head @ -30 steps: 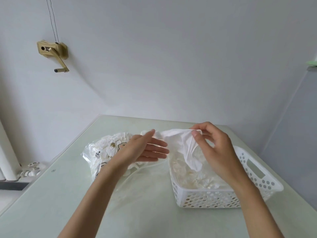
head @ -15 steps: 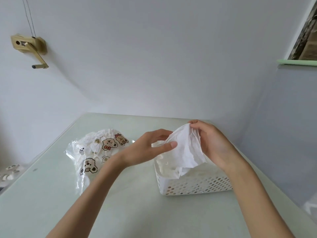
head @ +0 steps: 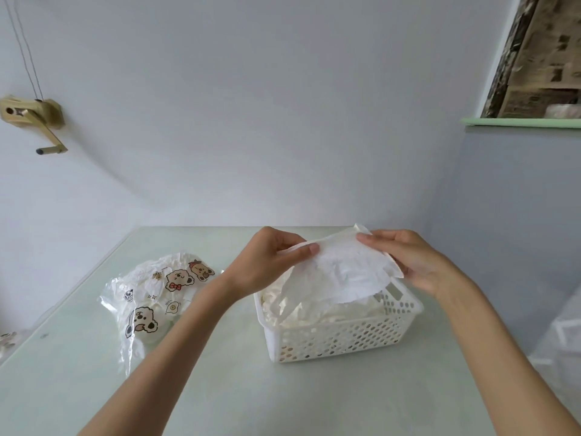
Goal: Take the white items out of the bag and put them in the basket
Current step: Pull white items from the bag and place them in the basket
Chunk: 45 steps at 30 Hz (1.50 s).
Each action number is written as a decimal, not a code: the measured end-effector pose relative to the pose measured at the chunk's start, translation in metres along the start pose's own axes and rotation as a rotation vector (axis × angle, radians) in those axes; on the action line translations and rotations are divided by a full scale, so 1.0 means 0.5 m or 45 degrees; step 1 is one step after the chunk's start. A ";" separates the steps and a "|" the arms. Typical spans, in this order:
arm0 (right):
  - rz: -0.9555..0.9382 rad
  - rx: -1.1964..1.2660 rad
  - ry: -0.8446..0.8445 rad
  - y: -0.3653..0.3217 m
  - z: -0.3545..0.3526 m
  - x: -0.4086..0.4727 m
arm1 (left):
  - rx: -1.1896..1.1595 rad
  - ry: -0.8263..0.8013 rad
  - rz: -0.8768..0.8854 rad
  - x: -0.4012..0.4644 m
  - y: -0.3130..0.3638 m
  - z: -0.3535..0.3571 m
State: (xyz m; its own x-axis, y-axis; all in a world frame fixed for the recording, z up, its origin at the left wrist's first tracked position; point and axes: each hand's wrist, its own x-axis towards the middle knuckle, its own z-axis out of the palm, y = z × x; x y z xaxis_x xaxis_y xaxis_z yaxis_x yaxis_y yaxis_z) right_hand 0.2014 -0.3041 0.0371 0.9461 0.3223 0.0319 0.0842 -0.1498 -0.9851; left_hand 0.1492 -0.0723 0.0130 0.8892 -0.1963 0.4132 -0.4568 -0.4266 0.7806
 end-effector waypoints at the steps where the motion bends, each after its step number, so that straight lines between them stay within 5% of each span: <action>1: -0.015 0.059 0.015 -0.001 -0.012 0.004 | -0.001 -0.005 0.004 0.006 0.000 0.005; 5: -0.207 0.065 0.130 0.003 -0.021 0.019 | -0.031 -0.001 0.000 0.026 -0.001 0.026; 12: -0.776 -0.095 0.682 -0.015 0.024 0.025 | -0.200 0.267 -0.032 0.058 0.033 0.089; 18: -0.701 0.027 0.794 -0.016 0.019 0.051 | -0.040 0.574 0.031 0.079 0.034 0.133; 25: -0.906 -1.014 0.812 0.009 -0.001 0.044 | 0.615 0.550 -0.036 0.054 -0.023 0.081; 29: -0.957 -1.018 0.704 0.000 0.063 0.010 | 0.659 0.539 0.054 0.009 -0.032 0.015; 35: -0.519 -0.390 0.312 0.031 0.099 0.003 | 0.489 0.134 0.002 -0.007 -0.036 -0.062; 40: -0.019 -0.812 0.209 0.135 0.043 0.069 | 0.852 -0.247 -0.257 0.078 -0.142 0.022; 45: -0.004 -1.273 0.291 0.188 0.003 0.108 | 1.321 -0.355 -0.084 0.121 -0.183 0.086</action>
State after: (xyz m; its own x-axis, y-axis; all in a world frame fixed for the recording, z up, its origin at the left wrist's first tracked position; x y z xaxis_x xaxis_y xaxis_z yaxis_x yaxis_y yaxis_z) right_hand 0.2599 -0.2996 -0.0542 0.9735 0.1540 0.1688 0.2101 -0.8936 -0.3967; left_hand 0.2457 -0.0833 -0.0535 0.9452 -0.2842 0.1608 -0.2821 -0.9587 -0.0362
